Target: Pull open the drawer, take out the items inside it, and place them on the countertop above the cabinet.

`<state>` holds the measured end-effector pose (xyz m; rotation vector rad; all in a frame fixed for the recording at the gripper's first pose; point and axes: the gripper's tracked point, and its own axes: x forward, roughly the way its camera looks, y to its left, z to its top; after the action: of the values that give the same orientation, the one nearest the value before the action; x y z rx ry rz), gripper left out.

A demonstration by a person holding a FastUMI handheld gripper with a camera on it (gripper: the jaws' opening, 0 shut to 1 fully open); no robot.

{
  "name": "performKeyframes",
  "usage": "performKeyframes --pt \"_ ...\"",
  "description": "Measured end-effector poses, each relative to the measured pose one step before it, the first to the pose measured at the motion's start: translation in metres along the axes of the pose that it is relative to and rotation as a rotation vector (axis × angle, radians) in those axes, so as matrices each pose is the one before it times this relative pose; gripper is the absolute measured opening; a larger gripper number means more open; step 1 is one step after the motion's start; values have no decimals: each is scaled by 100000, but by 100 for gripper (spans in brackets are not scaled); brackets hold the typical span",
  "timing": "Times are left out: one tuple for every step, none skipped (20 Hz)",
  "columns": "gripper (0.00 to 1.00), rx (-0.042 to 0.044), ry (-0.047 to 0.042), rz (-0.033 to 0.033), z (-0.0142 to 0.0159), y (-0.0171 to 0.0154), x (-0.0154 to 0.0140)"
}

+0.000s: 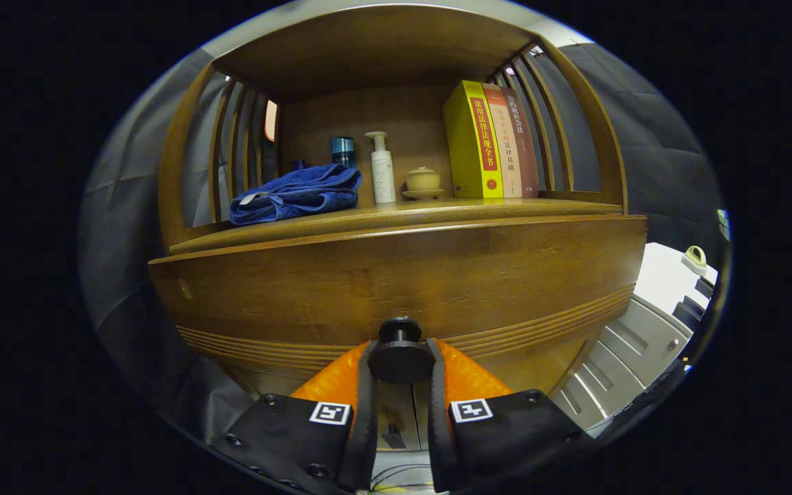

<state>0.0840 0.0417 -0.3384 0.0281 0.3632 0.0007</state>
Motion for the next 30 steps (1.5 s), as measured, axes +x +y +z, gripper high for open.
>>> performKeyframes --pt "40 -419 -232 51 -121 28 -738" --pt "40 -370 405 17 -223 -40 -533" --pt "40 -319 -157 -97 -216 -88 -756" --pt "40 -168 153 -161 -180 47 -669" --pt "40 -152 64 -194 -140 -11 -610" --pt "40 62 9 -273 -148 -82 -477" --pt "40 -136 137 -293 -225 -52 -577" --pt "40 1 295 -519 -107 -105 -761" --pt "37 -48 -209 -239 -101 -9 37" --pt "34 -271 210 -49 -270 -6 -1051" --pt "34 -126 44 29 -155 42 -422" --pt "35 64 216 67 -140 -46 -507" --pt "35 150 480 9 -280 -17 -490" --pt "34 63 437 -130 -308 11 -585" --pt "34 -49 857 -197 -483 4 -505" --pt "34 -430 1364 -321 -696 79 -554" --pt "34 -1076 -1934 -504 230 -38 -446" --pt "34 -1035 1378 -462 -675 -21 -540" --pt "34 573 -111 -99 93 -123 -617" --pt "34 980 742 301 -331 -38 -483" --pt "34 575 191 -108 -248 -71 -566" --pt "34 314 188 -500 -215 -119 -469" --pt "34 -44 228 -101 -180 -221 -557" --pt "34 -498 -79 173 -132 19 -398" --pt "34 -708 284 -249 -171 -35 -157" --pt "34 -308 -129 -214 -181 -85 -400" --pt "34 492 315 -227 -114 32 -172" --pt "34 500 123 -28 -93 -24 -178" --pt "34 166 101 -145 -134 23 -194" --pt "34 -132 -107 -204 -125 -92 -246"
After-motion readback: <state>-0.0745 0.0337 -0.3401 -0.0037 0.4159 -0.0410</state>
